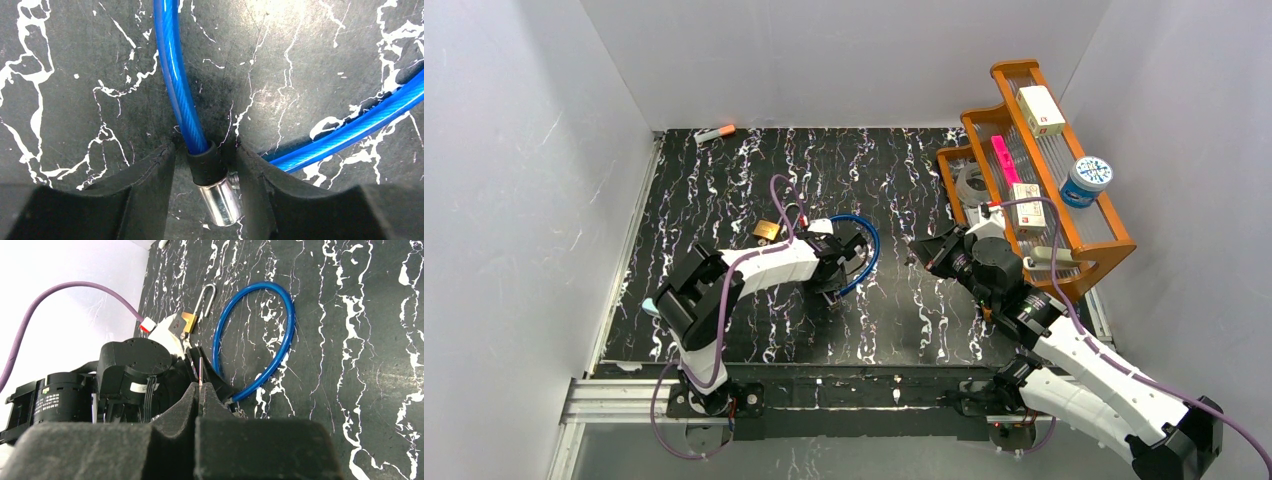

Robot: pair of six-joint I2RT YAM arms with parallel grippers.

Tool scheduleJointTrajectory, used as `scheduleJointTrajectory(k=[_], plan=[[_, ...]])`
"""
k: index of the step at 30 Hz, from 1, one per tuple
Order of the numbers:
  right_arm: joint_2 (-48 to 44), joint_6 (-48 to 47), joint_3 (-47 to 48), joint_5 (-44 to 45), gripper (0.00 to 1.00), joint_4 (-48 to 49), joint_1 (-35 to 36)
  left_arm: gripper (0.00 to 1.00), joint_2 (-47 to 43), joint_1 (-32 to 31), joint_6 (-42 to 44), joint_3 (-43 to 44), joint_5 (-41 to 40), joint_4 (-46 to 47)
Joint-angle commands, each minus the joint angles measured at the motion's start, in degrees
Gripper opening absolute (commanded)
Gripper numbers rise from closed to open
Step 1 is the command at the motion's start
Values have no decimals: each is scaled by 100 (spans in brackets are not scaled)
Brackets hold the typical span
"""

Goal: Unlock with the key

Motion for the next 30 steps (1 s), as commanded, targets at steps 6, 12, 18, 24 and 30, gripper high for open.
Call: scheduleJointTrajectory(k=[6, 12, 18, 24, 30], plan=[[-7, -413, 18, -387, 1, 527, -5, 19, -84, 207, 347, -388, -37, 667], [-35, -1074, 38, -788, 1, 878, -4, 0, -424, 327, 557, -230, 191, 648], [227, -2772, 583, -1659, 1, 743, -2, 0, -749, 746, 678, 348, 712, 52], [925, -4155, 1430, -2038, 1, -175, 128, 0, -871, 1163, 786, 1061, 1062, -598], [1395, -5077, 1861, -1128, 1, -402, 1154, 0, -1004, 1581, 778, 1416, 1669, -773]])
